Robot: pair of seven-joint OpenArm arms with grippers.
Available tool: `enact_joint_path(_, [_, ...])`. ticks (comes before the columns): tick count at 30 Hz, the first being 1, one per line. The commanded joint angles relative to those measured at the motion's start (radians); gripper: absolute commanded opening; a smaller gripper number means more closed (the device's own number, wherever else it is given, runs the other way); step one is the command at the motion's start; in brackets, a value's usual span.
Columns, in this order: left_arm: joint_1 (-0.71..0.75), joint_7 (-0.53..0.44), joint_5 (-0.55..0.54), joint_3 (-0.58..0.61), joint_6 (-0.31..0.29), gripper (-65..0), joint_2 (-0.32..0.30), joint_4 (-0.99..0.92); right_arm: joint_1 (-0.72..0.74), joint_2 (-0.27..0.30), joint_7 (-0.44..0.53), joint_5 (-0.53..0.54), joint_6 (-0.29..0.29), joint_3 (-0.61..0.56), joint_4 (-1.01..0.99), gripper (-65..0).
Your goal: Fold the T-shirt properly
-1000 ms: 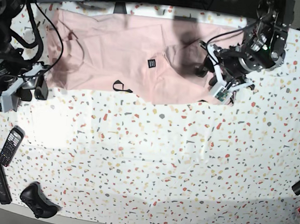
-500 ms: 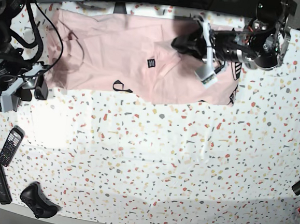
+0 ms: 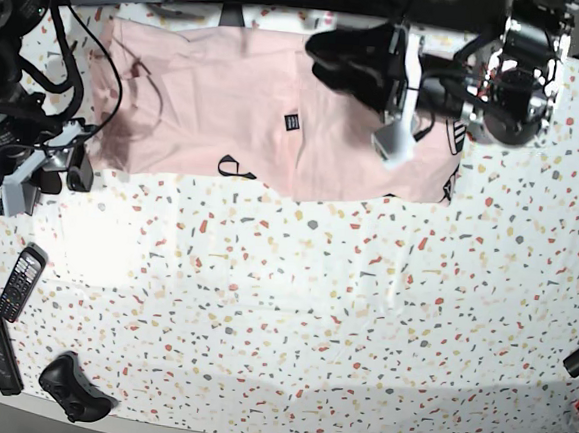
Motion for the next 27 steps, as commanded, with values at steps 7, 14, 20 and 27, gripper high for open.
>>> enact_joint_path(7, [-0.04, -0.223, 0.315, -0.151, -0.006, -39.2, -0.006, 0.015, -0.116, 0.046, -0.004, 0.019, -0.001, 0.006, -0.016, -38.2])
enact_joint_path(14, [-0.039, -0.528, 0.715, -0.359, -0.006, -39.2, -0.006, 0.015, -0.169, 0.1, -0.004, -0.01, -0.002, 0.006, -0.124, -38.3])
enact_joint_path(20, [-0.039, -0.553, 0.834, -0.438, -0.006, -39.2, -0.006, 0.012, -0.143, 0.173, -0.003, 0.134, 0.01, 0.006, -0.377, -38.3])
enact_joint_path(27, [-0.038, -0.633, 0.985, -0.441, 0.061, -39.2, -0.006, 0.012, -0.019, 0.213, -0.01, 0.235, 0.065, 0.005, -0.6, -38.3])
